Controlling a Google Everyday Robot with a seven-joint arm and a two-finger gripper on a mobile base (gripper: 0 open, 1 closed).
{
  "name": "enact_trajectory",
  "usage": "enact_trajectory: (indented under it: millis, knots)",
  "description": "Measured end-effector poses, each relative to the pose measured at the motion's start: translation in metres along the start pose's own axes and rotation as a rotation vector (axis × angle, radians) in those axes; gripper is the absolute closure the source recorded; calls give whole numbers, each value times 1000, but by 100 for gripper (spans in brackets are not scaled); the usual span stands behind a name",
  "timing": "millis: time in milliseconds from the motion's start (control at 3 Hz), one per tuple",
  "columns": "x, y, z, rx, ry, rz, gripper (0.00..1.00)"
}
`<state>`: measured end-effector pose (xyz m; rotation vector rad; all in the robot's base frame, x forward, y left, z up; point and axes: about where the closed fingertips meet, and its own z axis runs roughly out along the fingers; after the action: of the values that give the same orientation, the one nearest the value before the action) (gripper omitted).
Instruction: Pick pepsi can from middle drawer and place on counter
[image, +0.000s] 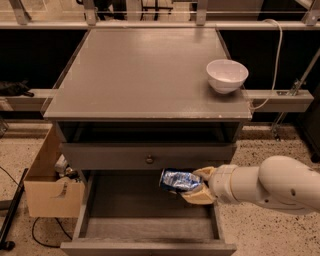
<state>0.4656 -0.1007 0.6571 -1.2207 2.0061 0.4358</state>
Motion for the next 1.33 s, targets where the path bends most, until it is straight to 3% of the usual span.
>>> enact_trajectory:
  millis: [333,667,1000,1333]
  knots:
    - [-42,31,-56,-24,-21,-84,100]
    - [-42,31,-56,-24,-21,-85,100]
    - [-66,31,-58,-9,-17,-151,100]
    - [-125,13,-68,11,-11,-273,100]
